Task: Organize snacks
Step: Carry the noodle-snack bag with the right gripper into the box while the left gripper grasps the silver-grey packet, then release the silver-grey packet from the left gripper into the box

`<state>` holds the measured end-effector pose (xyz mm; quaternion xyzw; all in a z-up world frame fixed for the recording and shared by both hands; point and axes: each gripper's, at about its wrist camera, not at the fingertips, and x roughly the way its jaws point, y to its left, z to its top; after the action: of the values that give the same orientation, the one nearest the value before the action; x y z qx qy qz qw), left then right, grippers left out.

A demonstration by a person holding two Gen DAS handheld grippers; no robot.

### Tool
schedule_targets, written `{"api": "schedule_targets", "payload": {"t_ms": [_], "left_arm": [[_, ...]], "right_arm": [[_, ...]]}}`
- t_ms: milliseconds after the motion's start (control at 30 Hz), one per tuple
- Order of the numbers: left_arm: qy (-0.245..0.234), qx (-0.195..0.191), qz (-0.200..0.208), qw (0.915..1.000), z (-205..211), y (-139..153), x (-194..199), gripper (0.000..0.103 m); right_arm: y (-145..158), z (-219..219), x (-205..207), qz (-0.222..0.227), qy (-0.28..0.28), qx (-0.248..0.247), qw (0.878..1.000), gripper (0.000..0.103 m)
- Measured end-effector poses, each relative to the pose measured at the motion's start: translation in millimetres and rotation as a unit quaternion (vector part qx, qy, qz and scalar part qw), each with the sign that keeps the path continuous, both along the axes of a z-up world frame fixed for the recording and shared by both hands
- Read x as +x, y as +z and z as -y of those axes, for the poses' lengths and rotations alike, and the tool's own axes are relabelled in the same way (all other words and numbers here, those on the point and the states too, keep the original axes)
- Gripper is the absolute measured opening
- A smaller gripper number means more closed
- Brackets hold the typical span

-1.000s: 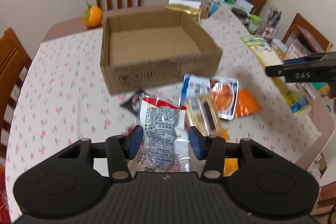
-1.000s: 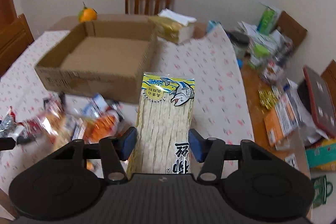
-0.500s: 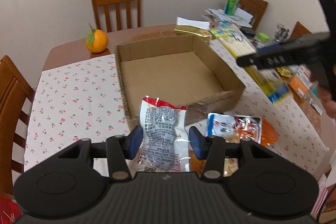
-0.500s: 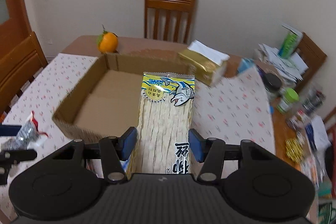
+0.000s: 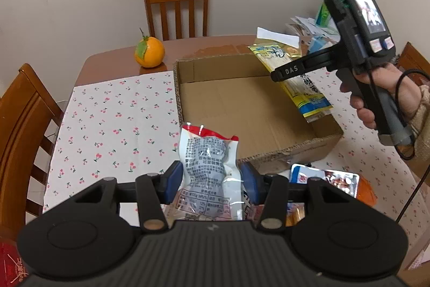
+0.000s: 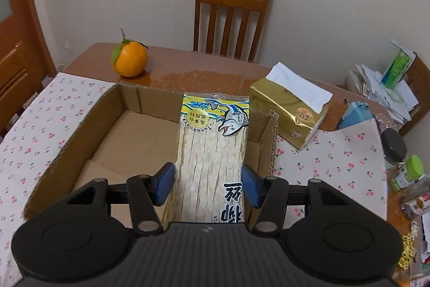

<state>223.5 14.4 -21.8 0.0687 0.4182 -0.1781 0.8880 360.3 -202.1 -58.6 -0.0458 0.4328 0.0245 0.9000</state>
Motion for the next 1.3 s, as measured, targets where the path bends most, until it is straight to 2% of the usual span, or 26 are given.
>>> {"api": "schedule_targets", "payload": {"t_ms": [100, 167, 233, 267, 467, 567, 733, 900, 967, 1000, 1067, 1100, 1300], "left_arm": [[0.001, 0.001, -0.004, 1.0, 2.9, -1.6, 7.7, 0.048], [-0.002, 0.003, -0.004, 1.0, 5.9, -2.4, 13.3, 0.048], [-0.005, 0.006, -0.003, 1.0, 8.9, -3.0, 18.0, 0.048], [-0.007, 0.005, -0.002, 1.0, 10.5, -3.5, 20.6, 0.048], [-0.023, 0.003, -0.003, 0.9997, 23.3, -4.5, 42.5, 0.048], [-0.034, 0.001, 0.001, 0.9994, 31.6, -4.2, 56.8, 0.048], [-0.038, -0.006, 0.001, 0.9993, 47.6, -12.2, 92.9, 0.048], [-0.036, 0.004, 0.007, 0.9993, 66.0, -23.5, 130.3, 0.049], [-0.031, 0.003, 0.019, 0.9993, 71.4, -26.6, 141.5, 0.054], [-0.027, 0.001, 0.023, 0.9994, 72.8, -27.4, 145.9, 0.068], [-0.007, 0.006, 0.036, 0.9993, 74.5, -27.4, 151.5, 0.089], [0.001, 0.009, 0.046, 0.9989, 74.6, -25.9, 150.4, 0.093], [-0.001, 0.023, 0.061, 0.9979, 67.6, -13.0, 128.2, 0.093]], "right_arm": [[-8.3, 3.0, 11.2, 0.001, -0.006, -0.008, 1.0, 0.066], [-9.1, 7.5, 11.0, 0.002, -0.006, -0.002, 1.0, 0.088], [-6.5, 10.4, 3.5, 0.015, -0.006, -0.002, 1.0, 0.1], [-4.8, 11.5, -0.7, 0.017, -0.006, -0.002, 1.0, 0.102], [6.5, 12.8, -39.6, 0.023, -0.002, -0.006, 1.0, 0.103], [14.9, 12.5, -64.6, 0.032, -0.001, 0.008, 0.999, 0.103], [22.8, 11.6, -100.9, 0.034, -0.009, 0.027, 0.999, 0.103], [26.8, 11.6, -130.7, 0.039, -0.011, 0.019, 0.999, 0.103], [25.9, 13.3, -138.3, 0.035, -0.013, 0.015, 0.999, 0.103], [25.2, 14.4, -141.4, 0.034, -0.015, 0.011, 0.999, 0.103], [22.8, 16.4, -145.4, 0.031, -0.018, 0.01, 0.999, 0.103], [21.1, 17.8, -146.8, 0.028, -0.02, 0.01, 0.999, 0.103], [15.1, 23.1, -156.4, 0.02, -0.032, 0.006, 0.999, 0.103]]}}
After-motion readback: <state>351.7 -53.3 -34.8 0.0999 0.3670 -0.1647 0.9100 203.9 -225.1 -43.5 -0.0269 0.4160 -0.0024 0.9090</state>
